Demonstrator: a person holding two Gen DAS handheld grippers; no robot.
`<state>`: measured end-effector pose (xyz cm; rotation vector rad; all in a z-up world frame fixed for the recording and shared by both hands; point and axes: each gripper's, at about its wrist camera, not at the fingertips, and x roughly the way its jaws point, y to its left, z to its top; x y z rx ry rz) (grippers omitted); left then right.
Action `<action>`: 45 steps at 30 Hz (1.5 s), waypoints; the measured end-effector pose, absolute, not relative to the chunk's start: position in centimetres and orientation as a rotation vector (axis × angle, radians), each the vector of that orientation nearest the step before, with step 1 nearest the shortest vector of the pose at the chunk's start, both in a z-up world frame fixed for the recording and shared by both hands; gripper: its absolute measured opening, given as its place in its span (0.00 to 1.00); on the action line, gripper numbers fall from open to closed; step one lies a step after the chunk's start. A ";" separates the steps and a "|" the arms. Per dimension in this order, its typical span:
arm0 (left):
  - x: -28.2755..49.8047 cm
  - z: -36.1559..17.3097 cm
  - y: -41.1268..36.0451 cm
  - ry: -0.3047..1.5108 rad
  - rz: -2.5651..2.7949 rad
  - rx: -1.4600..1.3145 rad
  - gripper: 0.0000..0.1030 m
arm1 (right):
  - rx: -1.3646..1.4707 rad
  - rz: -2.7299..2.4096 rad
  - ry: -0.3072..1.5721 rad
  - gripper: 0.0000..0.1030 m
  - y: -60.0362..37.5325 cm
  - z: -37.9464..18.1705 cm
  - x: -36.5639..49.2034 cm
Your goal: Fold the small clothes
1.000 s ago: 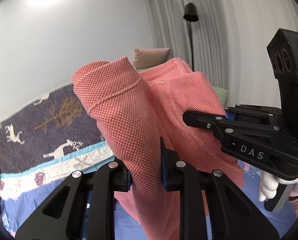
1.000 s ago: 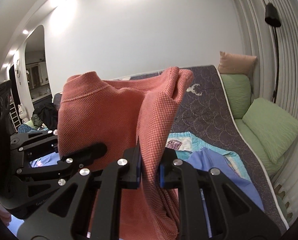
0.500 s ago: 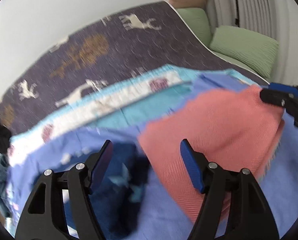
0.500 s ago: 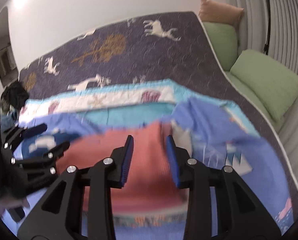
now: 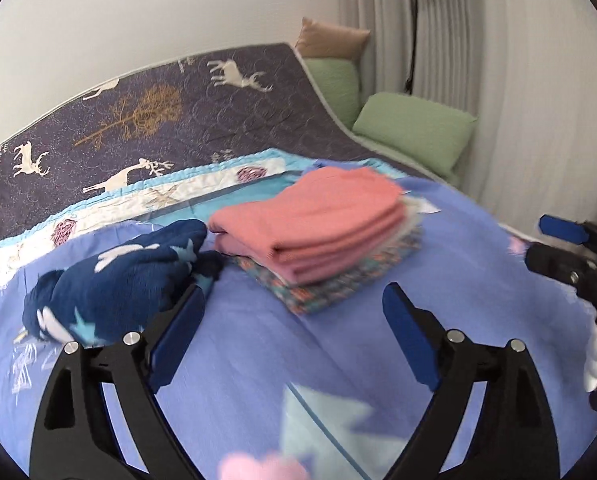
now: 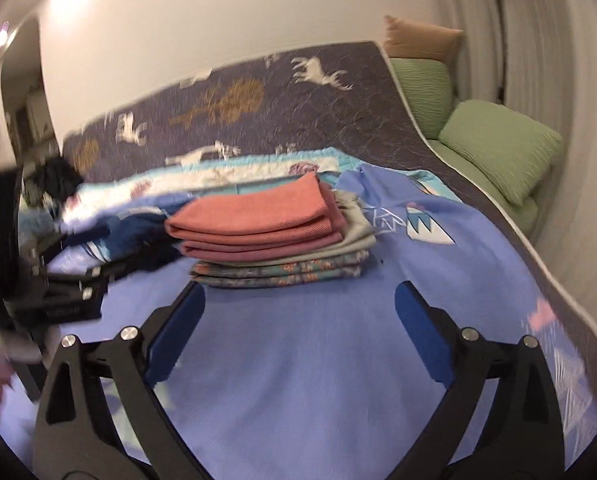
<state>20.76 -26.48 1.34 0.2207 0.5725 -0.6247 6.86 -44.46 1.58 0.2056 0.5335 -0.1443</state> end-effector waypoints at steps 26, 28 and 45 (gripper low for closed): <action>-1.5 7.7 -20.0 0.411 -0.451 0.220 0.98 | 0.206 -0.240 0.427 0.98 -36.7 6.4 -12.2; -1.8 7.6 -19.2 0.428 -0.450 0.197 0.98 | 0.199 -0.248 0.425 0.98 -36.3 6.5 -12.6; -3.0 6.9 -17.9 0.464 -0.445 0.191 0.98 | 0.170 -0.229 0.458 0.98 -34.6 6.1 -13.2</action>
